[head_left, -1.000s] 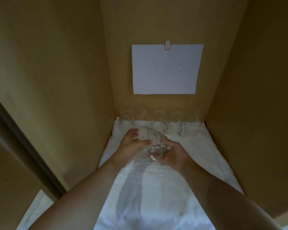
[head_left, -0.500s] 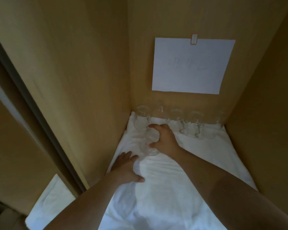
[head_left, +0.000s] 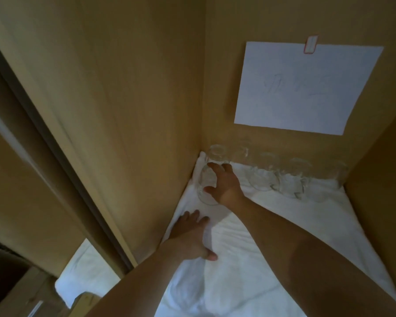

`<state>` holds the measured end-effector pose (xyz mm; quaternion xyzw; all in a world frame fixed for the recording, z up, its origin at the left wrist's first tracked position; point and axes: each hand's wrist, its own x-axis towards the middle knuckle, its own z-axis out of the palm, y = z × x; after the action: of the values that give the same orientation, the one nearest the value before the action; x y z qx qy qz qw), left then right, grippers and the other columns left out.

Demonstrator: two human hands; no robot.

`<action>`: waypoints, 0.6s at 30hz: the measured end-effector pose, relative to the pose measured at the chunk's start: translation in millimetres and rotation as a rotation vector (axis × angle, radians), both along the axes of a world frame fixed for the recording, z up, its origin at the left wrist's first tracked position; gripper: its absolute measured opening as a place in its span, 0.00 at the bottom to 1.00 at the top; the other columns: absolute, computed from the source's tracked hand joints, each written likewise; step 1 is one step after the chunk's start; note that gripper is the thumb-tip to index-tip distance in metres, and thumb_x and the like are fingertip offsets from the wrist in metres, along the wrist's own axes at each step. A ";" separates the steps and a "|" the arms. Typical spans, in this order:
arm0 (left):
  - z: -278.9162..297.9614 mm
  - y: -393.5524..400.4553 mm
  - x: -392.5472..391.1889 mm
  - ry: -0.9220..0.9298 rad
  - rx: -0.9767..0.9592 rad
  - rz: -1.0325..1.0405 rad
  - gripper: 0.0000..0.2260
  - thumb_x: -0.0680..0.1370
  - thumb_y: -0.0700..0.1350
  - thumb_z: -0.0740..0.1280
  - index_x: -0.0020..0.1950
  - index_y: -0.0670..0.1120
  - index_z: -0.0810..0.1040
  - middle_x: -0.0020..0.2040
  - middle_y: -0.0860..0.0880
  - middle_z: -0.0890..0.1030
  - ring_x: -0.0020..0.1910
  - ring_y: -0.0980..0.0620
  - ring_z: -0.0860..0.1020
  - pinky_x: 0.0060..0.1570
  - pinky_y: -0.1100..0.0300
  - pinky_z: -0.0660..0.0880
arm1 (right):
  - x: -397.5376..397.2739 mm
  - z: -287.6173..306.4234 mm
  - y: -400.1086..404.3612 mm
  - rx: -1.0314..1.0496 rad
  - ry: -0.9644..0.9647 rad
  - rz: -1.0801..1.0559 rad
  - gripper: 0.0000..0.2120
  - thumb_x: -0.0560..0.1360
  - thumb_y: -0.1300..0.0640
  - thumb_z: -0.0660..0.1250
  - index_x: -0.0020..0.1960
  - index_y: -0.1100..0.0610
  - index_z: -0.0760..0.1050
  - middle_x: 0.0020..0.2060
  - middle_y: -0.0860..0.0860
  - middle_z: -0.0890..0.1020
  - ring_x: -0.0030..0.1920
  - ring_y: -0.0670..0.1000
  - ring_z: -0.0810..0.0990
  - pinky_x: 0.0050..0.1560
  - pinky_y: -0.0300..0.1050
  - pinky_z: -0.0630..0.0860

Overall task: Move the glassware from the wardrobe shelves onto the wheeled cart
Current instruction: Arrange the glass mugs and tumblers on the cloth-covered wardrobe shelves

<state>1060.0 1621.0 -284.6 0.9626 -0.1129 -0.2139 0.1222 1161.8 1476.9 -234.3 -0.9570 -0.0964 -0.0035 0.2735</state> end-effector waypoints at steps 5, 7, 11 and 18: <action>1.5 -1.3 2.0 0.006 0.023 -0.011 0.56 0.66 0.69 0.74 0.83 0.55 0.45 0.83 0.48 0.43 0.82 0.42 0.41 0.78 0.48 0.44 | 12.6 -0.8 4.0 -0.035 0.016 0.013 0.40 0.73 0.49 0.76 0.79 0.47 0.60 0.74 0.59 0.61 0.69 0.62 0.70 0.69 0.53 0.71; 2.9 -1.9 1.8 0.012 0.028 -0.016 0.56 0.66 0.69 0.75 0.83 0.55 0.44 0.83 0.47 0.43 0.81 0.42 0.41 0.78 0.48 0.44 | 13.4 -2.0 3.7 -0.019 0.025 0.012 0.40 0.73 0.50 0.76 0.79 0.48 0.60 0.74 0.59 0.61 0.70 0.62 0.70 0.70 0.54 0.71; 5.0 -2.4 0.1 0.022 0.026 -0.010 0.56 0.67 0.69 0.74 0.83 0.55 0.44 0.83 0.48 0.41 0.82 0.42 0.40 0.79 0.48 0.43 | 10.3 -2.3 1.9 -0.044 0.034 0.041 0.44 0.72 0.50 0.77 0.81 0.48 0.56 0.76 0.60 0.58 0.72 0.62 0.67 0.71 0.53 0.69; 5.5 -1.8 -0.2 0.038 0.010 -0.017 0.55 0.68 0.70 0.73 0.83 0.54 0.43 0.83 0.47 0.41 0.81 0.42 0.40 0.79 0.47 0.43 | -35.1 -22.1 -26.0 -0.015 -0.012 -0.111 0.49 0.72 0.47 0.77 0.82 0.45 0.50 0.80 0.61 0.52 0.77 0.64 0.59 0.73 0.57 0.67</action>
<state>1059.8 1619.2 -279.1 0.9579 -0.1176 -0.2340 0.1179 1126.7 1450.9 -256.5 -0.9628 -0.0449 -0.0239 0.2652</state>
